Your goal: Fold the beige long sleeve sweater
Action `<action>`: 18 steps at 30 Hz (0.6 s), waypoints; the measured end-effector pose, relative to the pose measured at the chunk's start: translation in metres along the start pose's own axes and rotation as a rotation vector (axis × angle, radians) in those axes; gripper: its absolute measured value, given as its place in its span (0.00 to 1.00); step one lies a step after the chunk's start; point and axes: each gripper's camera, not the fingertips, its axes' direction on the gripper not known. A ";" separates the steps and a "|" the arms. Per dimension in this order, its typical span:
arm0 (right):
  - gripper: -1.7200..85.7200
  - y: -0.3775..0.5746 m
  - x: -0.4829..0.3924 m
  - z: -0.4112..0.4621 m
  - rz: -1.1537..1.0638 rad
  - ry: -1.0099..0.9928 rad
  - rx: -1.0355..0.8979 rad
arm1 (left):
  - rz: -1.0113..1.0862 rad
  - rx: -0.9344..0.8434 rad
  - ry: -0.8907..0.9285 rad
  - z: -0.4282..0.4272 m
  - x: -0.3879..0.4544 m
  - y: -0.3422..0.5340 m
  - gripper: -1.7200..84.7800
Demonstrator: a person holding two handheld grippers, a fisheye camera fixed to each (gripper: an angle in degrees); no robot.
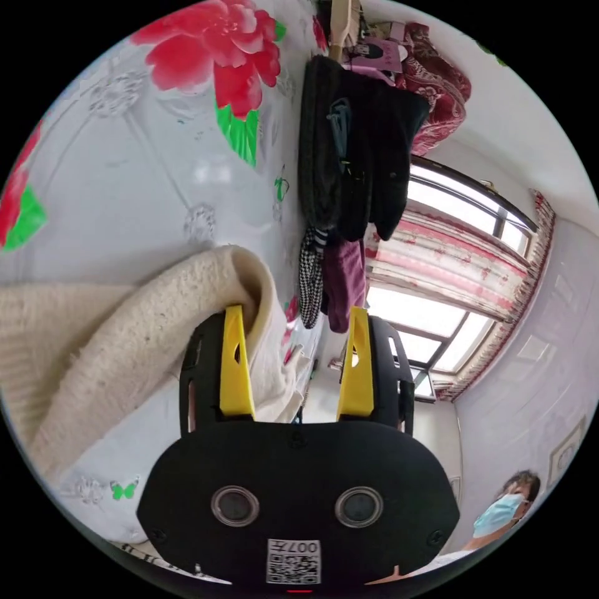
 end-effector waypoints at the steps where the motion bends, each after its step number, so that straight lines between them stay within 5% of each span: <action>1: 0.03 0.001 0.000 -0.001 0.003 -0.002 -0.003 | 0.003 -0.015 -0.009 0.010 0.004 -0.008 0.20; 5: 0.03 0.005 0.000 -0.003 0.014 -0.004 -0.013 | 0.059 0.002 0.166 0.021 0.025 -0.007 0.04; 7: 0.03 0.007 0.001 -0.004 0.022 -0.014 -0.012 | 0.381 0.055 0.400 -0.008 0.073 0.021 0.02; 9: 0.03 0.010 0.001 -0.008 0.043 -0.030 0.004 | 0.569 0.151 0.353 -0.045 0.090 0.048 0.02; 12: 0.02 0.011 -0.001 -0.021 0.040 -0.025 0.093 | 0.391 0.266 0.045 -0.079 0.036 0.047 0.01; 15: 0.02 0.000 0.001 -0.024 -0.008 -0.065 0.068 | 0.146 0.328 0.093 -0.097 -0.034 0.045 0.01; 18: 0.02 -0.008 0.003 -0.029 -0.033 -0.104 0.056 | 0.199 0.337 0.051 -0.081 -0.031 0.064 0.01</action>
